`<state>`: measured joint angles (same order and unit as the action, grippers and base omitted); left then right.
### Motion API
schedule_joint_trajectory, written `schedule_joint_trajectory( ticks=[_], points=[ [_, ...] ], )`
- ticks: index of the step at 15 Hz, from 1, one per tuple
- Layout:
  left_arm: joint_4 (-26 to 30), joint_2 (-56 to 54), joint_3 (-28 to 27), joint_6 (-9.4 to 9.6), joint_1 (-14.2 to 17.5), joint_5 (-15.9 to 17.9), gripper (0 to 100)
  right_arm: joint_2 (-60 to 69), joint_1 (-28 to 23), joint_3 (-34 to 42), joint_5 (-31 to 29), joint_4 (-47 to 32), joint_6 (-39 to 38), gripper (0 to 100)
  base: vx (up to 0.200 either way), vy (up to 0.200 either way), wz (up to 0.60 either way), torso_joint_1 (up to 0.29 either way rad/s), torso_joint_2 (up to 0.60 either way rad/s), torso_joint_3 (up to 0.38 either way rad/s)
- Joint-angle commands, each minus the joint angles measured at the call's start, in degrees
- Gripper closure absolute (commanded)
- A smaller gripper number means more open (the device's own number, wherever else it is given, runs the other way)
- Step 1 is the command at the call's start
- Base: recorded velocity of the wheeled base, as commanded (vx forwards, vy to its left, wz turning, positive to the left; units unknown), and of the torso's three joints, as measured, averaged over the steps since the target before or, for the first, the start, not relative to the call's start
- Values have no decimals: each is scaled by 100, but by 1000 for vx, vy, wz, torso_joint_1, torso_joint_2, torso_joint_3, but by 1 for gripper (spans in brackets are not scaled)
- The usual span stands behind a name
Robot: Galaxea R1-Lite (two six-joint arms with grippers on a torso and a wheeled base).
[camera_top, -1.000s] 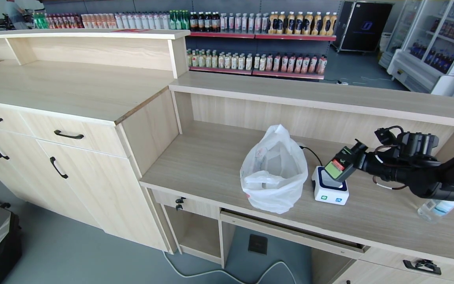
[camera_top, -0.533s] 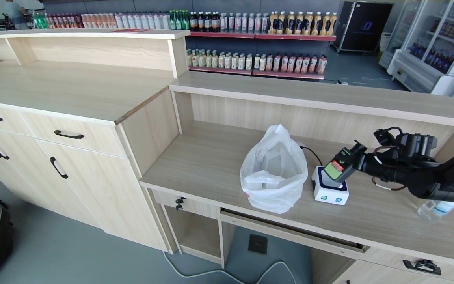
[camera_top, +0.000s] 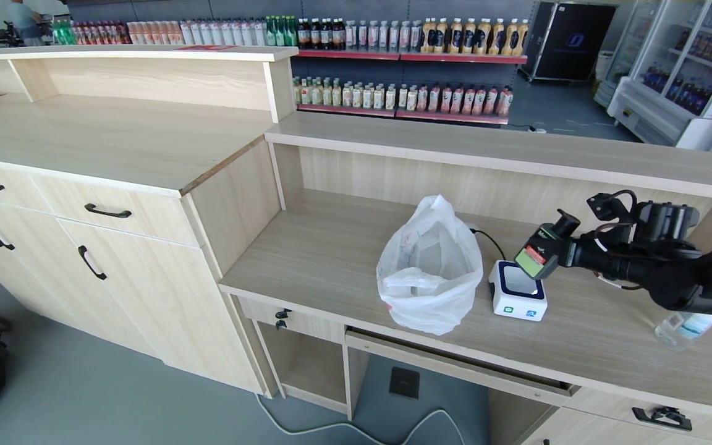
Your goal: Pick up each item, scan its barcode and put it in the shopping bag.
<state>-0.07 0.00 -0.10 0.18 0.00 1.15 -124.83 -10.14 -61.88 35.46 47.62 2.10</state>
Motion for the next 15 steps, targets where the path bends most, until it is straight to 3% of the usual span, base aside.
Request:
schedule_joint_trajectory(
  ticks=[1, 4, 7, 9, 15],
  points=[
    [-1, 9, 1, -1, 0, 0, 0, 996, -304, 1266, 31, 670, 1513, 100, 0, 0, 0, 0, 0, 0],
    [-1, 0, 1, -1, 0, 0, 0, 1435, -418, 1864, -83, 1496, 2471, 100, 0, 0, 0, 0, 0, 0],
    [-1, 0, 1, -1, 0, 0, 0, 1637, -585, 1934, -1059, 1725, 3130, 100, 0, 0, 0, 0, 0, 0],
    [-1, 0, 1, -1, 0, 0, 0, 1725, -682, 2048, -1094, 1918, 3157, 100, 0, 0, 0, 0, 0, 0],
    [-1, 0, 1, -1, 0, 0, 0, 1734, -454, 1609, -1525, 1927, 3086, 100, 0, 0, 600, 3, 2, 0]
  ],
)
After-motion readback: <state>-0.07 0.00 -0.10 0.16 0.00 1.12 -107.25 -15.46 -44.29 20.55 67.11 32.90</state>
